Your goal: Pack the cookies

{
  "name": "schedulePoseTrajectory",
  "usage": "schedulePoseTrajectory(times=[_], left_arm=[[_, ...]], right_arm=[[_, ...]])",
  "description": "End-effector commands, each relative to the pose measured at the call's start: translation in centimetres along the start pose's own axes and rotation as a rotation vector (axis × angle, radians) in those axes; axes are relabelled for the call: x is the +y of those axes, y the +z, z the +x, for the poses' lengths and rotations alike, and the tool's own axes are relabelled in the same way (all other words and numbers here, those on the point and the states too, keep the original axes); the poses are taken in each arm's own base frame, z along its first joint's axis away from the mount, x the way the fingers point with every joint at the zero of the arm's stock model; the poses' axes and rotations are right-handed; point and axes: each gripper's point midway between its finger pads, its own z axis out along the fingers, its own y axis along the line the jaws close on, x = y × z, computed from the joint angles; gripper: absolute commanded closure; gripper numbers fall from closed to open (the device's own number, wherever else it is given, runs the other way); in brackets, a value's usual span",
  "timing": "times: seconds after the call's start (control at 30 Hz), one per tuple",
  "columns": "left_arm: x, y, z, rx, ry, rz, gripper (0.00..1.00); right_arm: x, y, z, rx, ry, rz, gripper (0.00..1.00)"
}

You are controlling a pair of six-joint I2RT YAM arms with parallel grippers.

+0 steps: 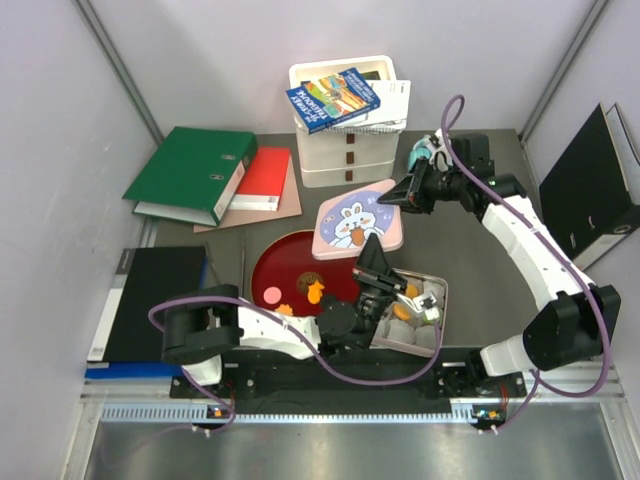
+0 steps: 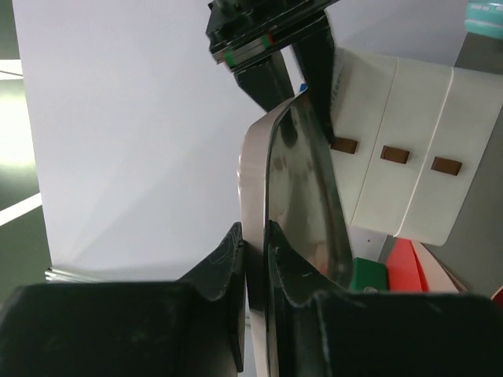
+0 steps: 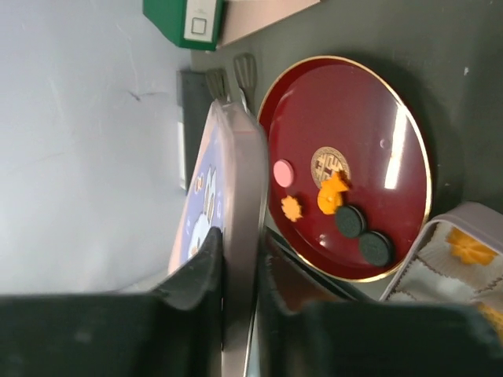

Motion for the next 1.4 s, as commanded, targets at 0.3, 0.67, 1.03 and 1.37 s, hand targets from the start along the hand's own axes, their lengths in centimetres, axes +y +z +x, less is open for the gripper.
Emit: schedulePoseTrajectory(times=[0.3,0.67,1.03,1.37], left_arm=[[4.7,-0.1,5.0,0.178,-0.300,-0.165,0.32],[2.4,-1.9,10.3,0.428,-0.391,-0.130,0.09],[-0.1,-3.1,12.7,0.550,-0.483,-0.073,0.06],[-3.3,-3.3,16.2,0.699,-0.692,0.011,0.01]], right_arm=[[2.5,-5.1,-1.6,-0.156,-0.091,-0.057,1.00],[4.9,-11.2,-3.2,-0.381,-0.116,-0.080,1.00],[6.5,-16.9,-3.8,-0.615,-0.137,-0.027,1.00],[6.2,-20.2,-3.2,-0.745,-0.147,0.041,1.00]])
